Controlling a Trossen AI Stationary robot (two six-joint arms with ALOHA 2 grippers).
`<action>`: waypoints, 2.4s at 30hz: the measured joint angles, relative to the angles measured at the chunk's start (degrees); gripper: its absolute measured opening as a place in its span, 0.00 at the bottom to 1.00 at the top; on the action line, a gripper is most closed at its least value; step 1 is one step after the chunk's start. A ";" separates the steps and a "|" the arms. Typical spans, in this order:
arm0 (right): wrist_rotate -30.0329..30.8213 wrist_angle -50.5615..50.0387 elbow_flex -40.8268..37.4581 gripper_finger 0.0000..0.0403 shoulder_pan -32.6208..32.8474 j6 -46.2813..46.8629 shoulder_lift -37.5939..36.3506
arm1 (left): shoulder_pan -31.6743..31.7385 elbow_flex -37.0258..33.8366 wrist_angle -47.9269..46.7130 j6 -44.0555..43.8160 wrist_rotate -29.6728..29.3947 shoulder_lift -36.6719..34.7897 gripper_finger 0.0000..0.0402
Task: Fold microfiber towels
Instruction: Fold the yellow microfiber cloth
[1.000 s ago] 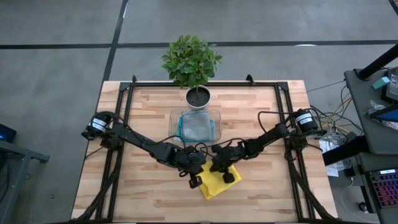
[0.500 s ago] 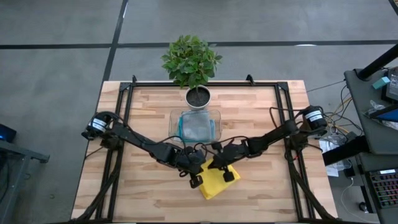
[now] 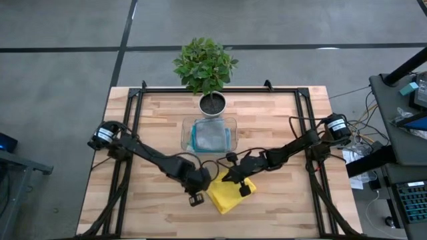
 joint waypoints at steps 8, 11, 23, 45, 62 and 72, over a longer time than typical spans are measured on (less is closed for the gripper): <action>-0.41 3.13 0.00 0.02 0.48 -2.49 -0.06 | -1.98 -7.44 15.97 1.27 -7.71 0.96 0.00; -0.46 3.15 0.00 0.02 0.45 -2.51 0.04 | -1.87 -10.31 22.24 0.55 -8.30 1.40 0.00; 0.02 4.78 4.42 0.02 0.45 -4.69 6.19 | -1.84 -12.55 25.13 -1.32 -9.64 2.54 0.00; 4.57 2.85 6.49 0.02 0.43 -5.42 11.41 | -1.82 -10.53 14.92 -2.91 -9.80 -2.12 0.00; 4.66 2.47 6.38 0.02 0.43 -4.57 11.41 | -2.87 -10.42 40.45 -1.27 -13.24 2.25 0.00; 9.01 1.88 6.14 0.02 0.43 -3.05 11.41 | -3.62 -9.78 47.78 -4.09 -3.87 10.29 0.00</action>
